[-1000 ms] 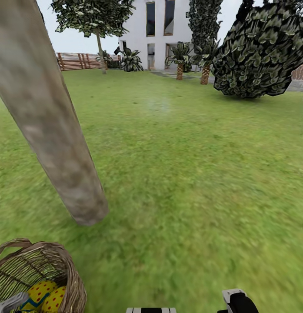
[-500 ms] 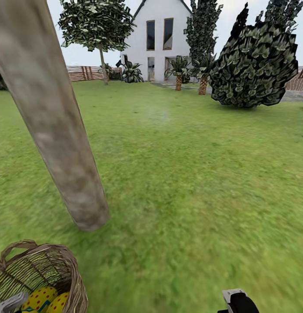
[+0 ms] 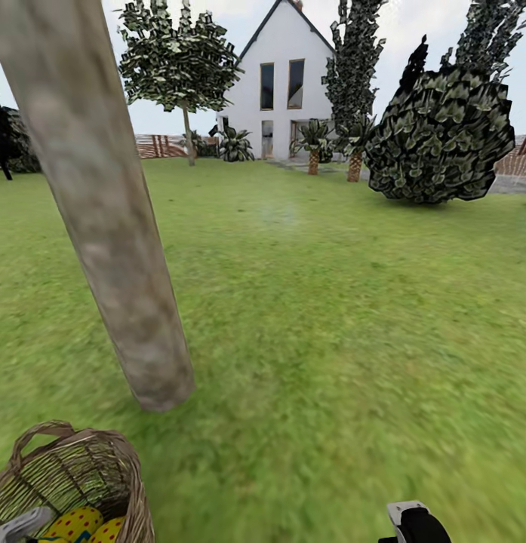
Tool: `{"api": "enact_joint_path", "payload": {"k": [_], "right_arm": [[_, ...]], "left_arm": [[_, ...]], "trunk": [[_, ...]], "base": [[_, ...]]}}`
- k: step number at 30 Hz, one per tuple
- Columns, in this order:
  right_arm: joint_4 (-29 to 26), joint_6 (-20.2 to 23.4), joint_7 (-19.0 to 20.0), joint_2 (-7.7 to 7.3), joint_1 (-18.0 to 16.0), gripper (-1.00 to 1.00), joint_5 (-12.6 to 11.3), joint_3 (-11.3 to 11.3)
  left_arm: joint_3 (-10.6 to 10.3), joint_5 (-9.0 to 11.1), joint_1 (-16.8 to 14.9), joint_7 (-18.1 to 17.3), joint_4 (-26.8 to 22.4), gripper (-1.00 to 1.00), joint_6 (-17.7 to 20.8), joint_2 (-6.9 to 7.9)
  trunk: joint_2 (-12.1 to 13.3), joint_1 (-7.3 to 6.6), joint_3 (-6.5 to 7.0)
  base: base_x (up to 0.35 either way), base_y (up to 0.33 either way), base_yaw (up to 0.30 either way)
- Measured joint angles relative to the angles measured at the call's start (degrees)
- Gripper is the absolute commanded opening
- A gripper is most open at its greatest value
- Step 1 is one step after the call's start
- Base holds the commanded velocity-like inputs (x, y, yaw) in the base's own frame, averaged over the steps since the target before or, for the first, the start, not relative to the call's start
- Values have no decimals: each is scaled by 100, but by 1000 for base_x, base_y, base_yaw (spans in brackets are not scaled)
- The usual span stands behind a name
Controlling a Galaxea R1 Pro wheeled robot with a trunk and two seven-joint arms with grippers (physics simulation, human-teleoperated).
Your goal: Take the three Easter eggs out of the wicker basket on the lawn in the garden, then place them on the lawn next to a single tree (choose any tree) so that all three eggs are next to the same tree and none are left in the basket.
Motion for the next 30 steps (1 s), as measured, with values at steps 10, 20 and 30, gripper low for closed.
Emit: {"api": "enact_joint_path", "payload": {"k": [10, 20, 30], "right_arm": [[-12, 0, 0, -9, 0, 100, -5, -17], [-11, 0, 7, -9, 1, 100, -9, -8], [-23, 1, 7, -9, 2, 100, -12, -12]], "left_arm": [[-2, 42, 0, 2, -1, -100, 5, 7], [-3, 10, -1, 0, 1, -100, 1, 2], [-3, -5, -2, -1, 9, -100, 0, -2]], "trunk": [[13, -26, 229], [27, -52, 463], [40, -77, 693]], "base": [[0, 0, 145], [0, 0, 99], [0, 0, -30]]}}
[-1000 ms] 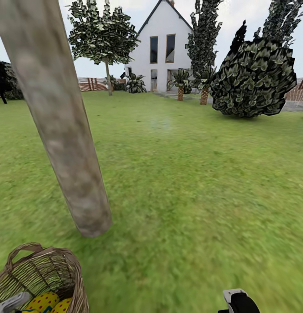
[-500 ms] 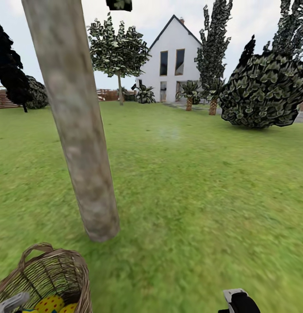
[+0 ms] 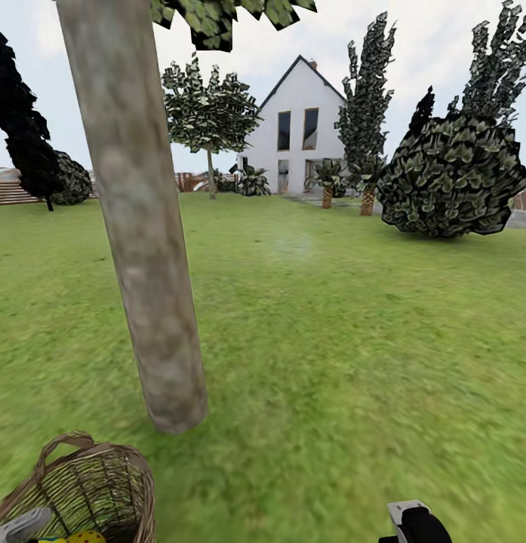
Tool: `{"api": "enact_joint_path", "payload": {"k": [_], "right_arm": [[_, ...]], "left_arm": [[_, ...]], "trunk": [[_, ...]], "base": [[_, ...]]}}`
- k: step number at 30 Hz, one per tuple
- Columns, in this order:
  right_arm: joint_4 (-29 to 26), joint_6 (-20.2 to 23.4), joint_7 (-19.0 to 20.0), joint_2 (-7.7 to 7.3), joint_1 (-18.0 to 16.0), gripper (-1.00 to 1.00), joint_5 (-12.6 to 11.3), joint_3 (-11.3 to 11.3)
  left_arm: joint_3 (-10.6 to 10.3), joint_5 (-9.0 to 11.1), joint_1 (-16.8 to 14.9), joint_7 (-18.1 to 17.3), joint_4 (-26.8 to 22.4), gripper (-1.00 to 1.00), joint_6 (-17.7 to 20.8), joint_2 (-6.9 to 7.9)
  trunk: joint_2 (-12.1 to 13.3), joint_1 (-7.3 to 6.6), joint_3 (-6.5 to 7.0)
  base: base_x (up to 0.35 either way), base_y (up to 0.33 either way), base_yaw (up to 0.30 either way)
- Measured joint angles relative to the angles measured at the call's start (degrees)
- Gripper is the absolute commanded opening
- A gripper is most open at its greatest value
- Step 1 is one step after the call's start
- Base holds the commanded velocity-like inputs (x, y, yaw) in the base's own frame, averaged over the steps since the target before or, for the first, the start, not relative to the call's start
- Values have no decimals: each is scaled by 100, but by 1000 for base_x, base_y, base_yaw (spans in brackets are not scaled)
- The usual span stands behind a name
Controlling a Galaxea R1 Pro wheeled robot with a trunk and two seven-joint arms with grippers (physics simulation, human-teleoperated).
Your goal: Take the three Easter eggs out of the wicker basket on the lawn in the garden, then place them on the lawn next to a single tree (choose any tree) so that all three eggs are next to the same tree and none are left in the basket.
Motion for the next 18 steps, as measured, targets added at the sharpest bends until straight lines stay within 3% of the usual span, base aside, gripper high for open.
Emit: {"api": "enact_joint_path", "payload": {"k": [10, 14, 18], "right_arm": [[4, 0, 0, 0, 0, 100, 3, 4], [21, -1, -2, 9, -1, 100, 9, 11], [23, -1, -5, 10, -2, 100, 13, 12]], "left_arm": [[0, -7, -1, 7, 0, -100, 0, -62], [0, 4, 1, 3, -8, -100, 1, -61], [1, 6, 3, 2, -10, -100, 1, -65]], "trunk": [[400, -219, 240], [561, -307, 316], [721, -394, 388]], "base": [[0, 0, -195], [0, 0, 29], [0, 0, 231]]}}
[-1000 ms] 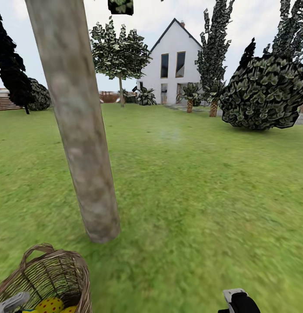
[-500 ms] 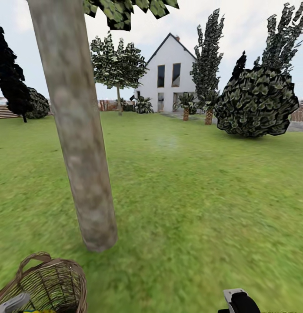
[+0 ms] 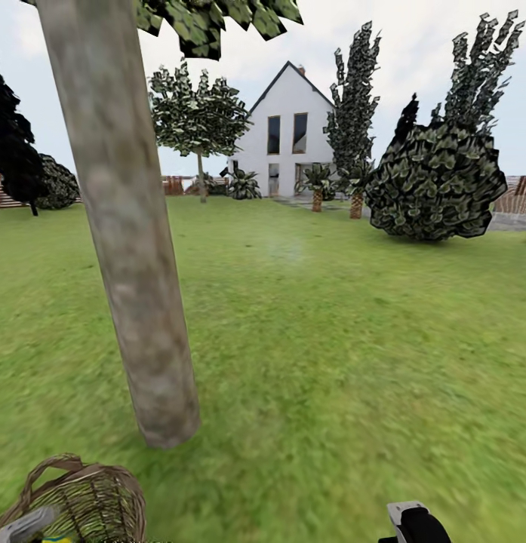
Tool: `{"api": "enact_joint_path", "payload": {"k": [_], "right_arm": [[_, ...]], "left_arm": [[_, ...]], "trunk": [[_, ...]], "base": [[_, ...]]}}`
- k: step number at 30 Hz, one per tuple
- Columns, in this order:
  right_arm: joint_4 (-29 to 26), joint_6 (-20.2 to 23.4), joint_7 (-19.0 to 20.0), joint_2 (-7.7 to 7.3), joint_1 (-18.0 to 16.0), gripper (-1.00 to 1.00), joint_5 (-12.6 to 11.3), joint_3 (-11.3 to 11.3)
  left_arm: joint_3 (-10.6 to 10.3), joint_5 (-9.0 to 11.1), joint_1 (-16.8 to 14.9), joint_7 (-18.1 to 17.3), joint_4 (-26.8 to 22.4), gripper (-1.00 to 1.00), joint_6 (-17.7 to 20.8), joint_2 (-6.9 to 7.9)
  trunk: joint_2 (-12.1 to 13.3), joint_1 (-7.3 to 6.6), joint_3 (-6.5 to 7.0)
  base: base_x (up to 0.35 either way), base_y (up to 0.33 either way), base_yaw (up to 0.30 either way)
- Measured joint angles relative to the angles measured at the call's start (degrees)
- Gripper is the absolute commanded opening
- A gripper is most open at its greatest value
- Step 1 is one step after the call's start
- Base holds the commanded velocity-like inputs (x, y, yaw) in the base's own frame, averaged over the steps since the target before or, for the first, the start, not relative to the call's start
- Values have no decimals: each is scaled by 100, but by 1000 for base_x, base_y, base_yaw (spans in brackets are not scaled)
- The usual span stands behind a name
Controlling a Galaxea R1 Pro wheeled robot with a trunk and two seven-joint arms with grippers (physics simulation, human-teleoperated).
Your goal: Take the three Easter eggs out of the wicker basket on the lawn in the garden, then place them on the lawn next to a single tree (choose any tree) so that all three eggs are next to the same tree and none are left in the basket.
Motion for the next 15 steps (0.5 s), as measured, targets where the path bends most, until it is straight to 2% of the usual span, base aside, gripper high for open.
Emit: {"api": "enact_joint_path", "payload": {"k": [12, 14, 15], "right_arm": [[-25, 12, -8, -11, 0, 100, -6, -34], [-127, 71, -18, -33, 0, 100, 12, -45], [-222, 84, -23, -90, 1, 100, 20, -50]], "left_arm": [[-1, 0, 0, -1, 0, -100, 0, 4], [-4, 30, -1, 0, 0, -100, 4, -2], [-6, 7, -1, -1, 1, -100, 1, -4]], "trunk": [[481, -264, 215], [562, -308, 250], [602, -330, 268]], "base": [[0, 0, 222], [0, 0, 83], [0, 0, 20]]}}
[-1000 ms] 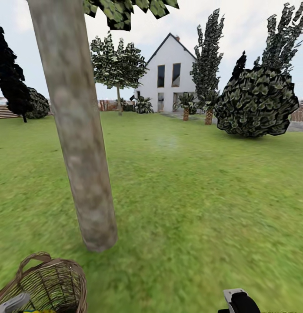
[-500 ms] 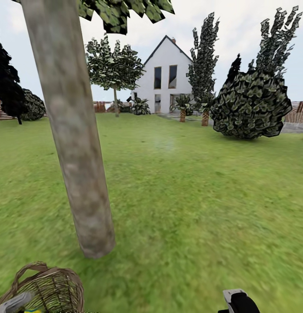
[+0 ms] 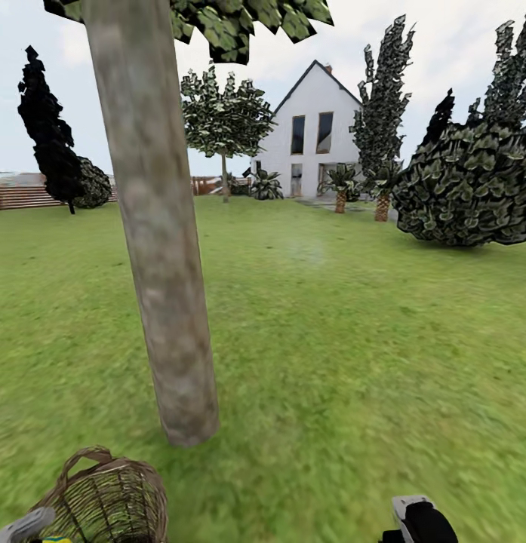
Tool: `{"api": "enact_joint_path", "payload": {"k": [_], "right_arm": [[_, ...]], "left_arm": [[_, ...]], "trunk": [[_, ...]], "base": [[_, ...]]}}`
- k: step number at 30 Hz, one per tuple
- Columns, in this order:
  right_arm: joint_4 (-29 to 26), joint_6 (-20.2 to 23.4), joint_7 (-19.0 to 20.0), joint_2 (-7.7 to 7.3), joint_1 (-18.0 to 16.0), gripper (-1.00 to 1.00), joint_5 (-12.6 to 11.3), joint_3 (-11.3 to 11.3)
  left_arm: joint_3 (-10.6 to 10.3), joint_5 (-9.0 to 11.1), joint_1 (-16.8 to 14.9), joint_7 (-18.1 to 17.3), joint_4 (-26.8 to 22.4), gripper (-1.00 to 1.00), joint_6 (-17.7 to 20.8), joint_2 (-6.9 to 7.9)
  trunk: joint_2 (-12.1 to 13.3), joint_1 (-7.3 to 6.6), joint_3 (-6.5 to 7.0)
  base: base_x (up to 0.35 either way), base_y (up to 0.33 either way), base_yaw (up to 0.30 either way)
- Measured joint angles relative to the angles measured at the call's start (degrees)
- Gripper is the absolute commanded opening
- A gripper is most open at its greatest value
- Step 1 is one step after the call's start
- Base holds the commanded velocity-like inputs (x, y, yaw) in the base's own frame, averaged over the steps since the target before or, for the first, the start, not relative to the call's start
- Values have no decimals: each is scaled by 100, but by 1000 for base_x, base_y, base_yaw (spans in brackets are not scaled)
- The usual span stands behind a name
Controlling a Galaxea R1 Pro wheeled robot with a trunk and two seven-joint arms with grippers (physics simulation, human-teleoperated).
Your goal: Take the three Easter eggs out of the wicker basket on the lawn in the garden, then place them on the lawn next to a single tree (choose any tree) so that all three eggs are next to the same tree and none are left in the basket.
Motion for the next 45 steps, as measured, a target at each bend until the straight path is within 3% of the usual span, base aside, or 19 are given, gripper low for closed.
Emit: {"api": "enact_joint_path", "payload": {"k": [5, 7, 9, 12, 15, 17, 21, 45], "right_arm": [[-287, -29, 4, -83, 1, 100, 10, 41], [-375, -8, -45, -53, 1, 100, 172, 97], [-410, 11, -13, -178, 1, 100, 241, 72], [-895, -7, 2, -326, 1, 100, 169, 57], [-920, 31, 459, -383, 1, 100, 223, 67], [-928, 37, 513, -410, 1, 100, 248, 70], [-883, 24, 527, -387, 1, 100, 234, 94], [-702, 13, 528, -359, 1, 100, 241, 97]], "left_arm": [[-3, -7, 0, 4, 0, -100, -1, -38], [29, 6, -1, 1, -7, -100, 1, -14], [35, 11, 0, 0, -8, -100, 2, -22], [23, 19, 0, 1, -8, -100, 3, -23], [21, 8, 0, -1, -17, -100, 1, -14], [19, -2, -1, -8, -121, -100, 0, 3], [29, -26, 0, -10, -518, -100, 7, -14], [10, -48, 0, -3, -518, -100, 7, -45]], "trunk": [[201, -110, 90], [281, -154, 125], [361, -198, 161], [481, -264, 215], [602, -330, 269], [682, -373, 305], [842, -461, 377], [1805, -989, 808]], "base": [[0, 0, 3], [0, 0, 0], [0, 0, 0], [0, 0, 0], [0, 0, 0], [0, 0, 0], [0, 0, 0], [0, 0, 0]]}}
